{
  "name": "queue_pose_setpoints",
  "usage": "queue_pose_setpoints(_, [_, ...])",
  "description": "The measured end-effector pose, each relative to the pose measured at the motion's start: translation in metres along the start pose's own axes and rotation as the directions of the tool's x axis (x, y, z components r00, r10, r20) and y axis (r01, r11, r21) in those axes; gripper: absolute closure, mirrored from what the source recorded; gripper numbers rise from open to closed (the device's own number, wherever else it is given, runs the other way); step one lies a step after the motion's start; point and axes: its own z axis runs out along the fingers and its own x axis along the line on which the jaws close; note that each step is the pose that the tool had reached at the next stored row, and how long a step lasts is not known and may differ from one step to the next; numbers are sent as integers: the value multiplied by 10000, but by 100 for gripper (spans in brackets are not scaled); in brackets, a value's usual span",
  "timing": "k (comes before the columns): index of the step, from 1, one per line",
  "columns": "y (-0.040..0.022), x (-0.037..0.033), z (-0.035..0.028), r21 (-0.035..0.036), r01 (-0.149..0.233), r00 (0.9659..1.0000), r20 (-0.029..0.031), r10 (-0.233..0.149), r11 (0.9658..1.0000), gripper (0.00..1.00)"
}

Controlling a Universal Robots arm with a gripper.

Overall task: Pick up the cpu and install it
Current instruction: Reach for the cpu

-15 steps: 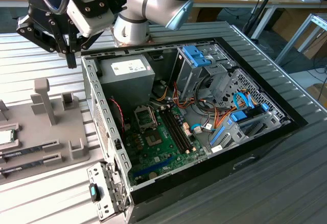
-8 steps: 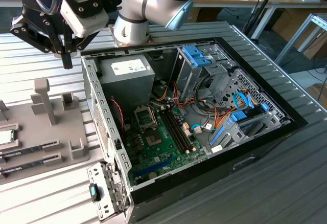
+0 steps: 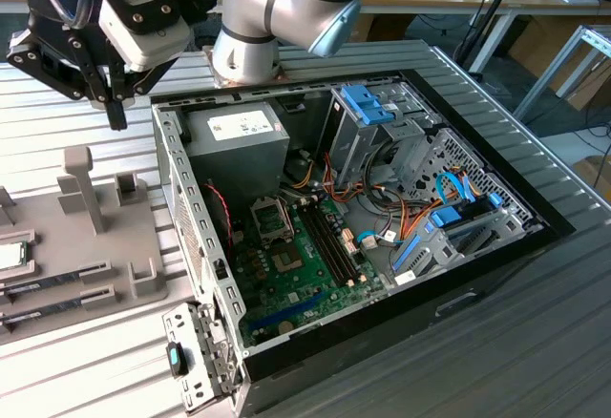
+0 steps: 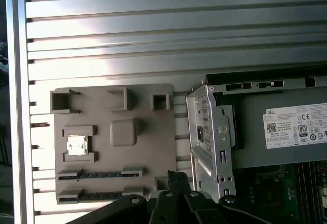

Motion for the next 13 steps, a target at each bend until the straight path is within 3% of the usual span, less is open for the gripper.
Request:
queue_pose_setpoints(6, [-2,19,1,1,1,10000,-10,-1,10000,89])
queue_pose_setpoints(9, [-2,24,8,51,-12,9998,-209,14,10000,89])
queue_pose_setpoints(10, [-2,24,9,94,-14,9997,-235,16,10000,89])
queue_pose_setpoints(12, [-2,25,11,329,-7,9997,-247,15,9995,89])
queue_pose_setpoints(13, [-3,29,12,355,-6,9997,-246,15,9994,89])
